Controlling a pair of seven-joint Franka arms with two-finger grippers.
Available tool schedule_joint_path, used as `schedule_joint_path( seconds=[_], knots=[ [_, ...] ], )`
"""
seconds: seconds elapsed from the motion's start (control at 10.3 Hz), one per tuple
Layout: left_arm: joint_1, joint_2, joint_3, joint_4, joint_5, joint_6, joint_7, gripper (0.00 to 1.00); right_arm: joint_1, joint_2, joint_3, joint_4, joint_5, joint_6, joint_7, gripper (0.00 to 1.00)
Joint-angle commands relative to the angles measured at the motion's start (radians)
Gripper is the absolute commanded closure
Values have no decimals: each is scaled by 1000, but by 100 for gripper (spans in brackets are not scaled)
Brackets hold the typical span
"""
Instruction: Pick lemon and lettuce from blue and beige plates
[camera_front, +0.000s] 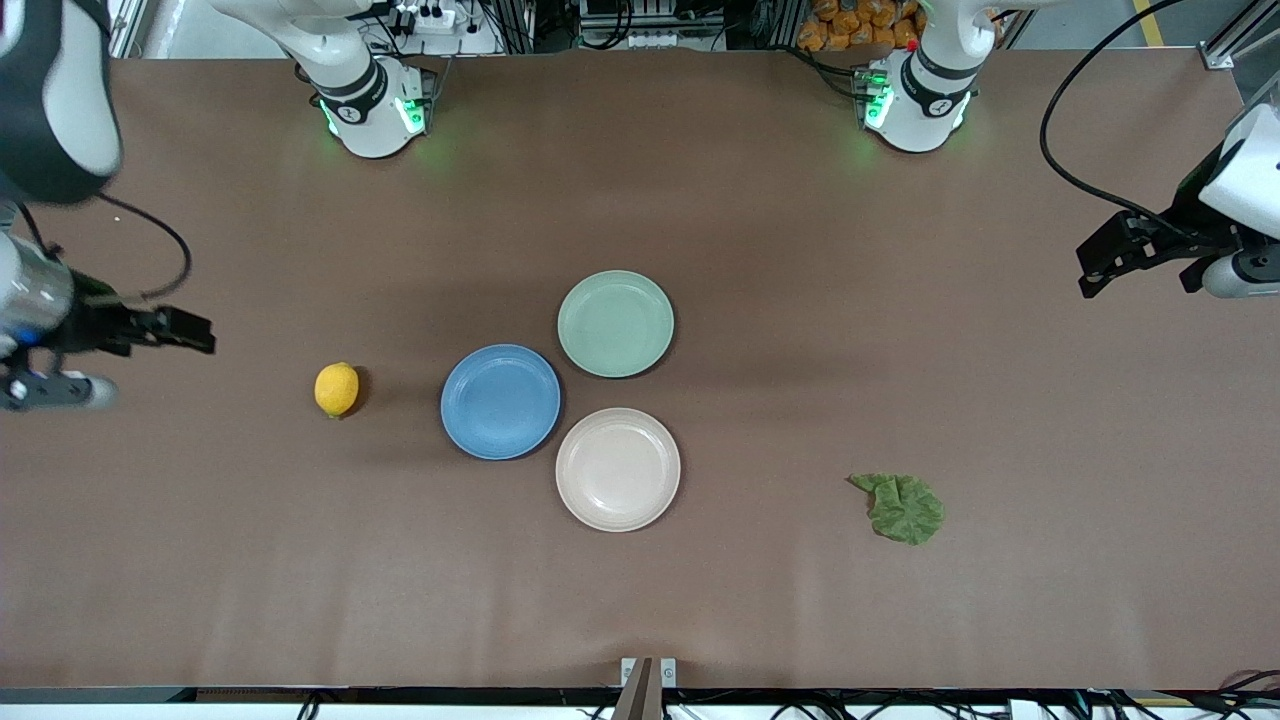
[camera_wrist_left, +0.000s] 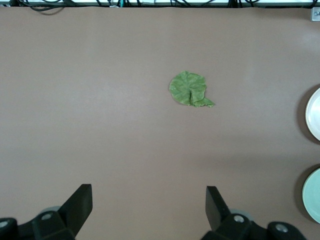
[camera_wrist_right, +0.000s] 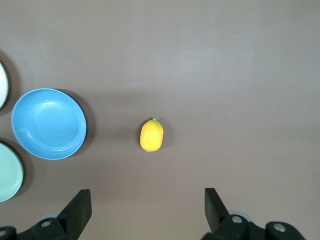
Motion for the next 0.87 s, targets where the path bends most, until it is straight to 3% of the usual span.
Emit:
schedule_joint_path(
  seconds=[0.0,0.19,0.58,0.77],
  knots=[
    [15,-11,-15,-5,-30,-17,82,0,9,-92,-11,-54,9,-22,-18,0],
    [25,-11,-6,-5,-101,-55,91,0,6,-130,-10,-94,7,-41,-6,0],
    [26,-14,-3,-3,-90,-84,91,0,6,-143,22,-126,6,-9,70,0],
    [26,-12,-1,-2,-93,-86,91,0,6,-134,29,-131,10,71,74,0]
  ],
)
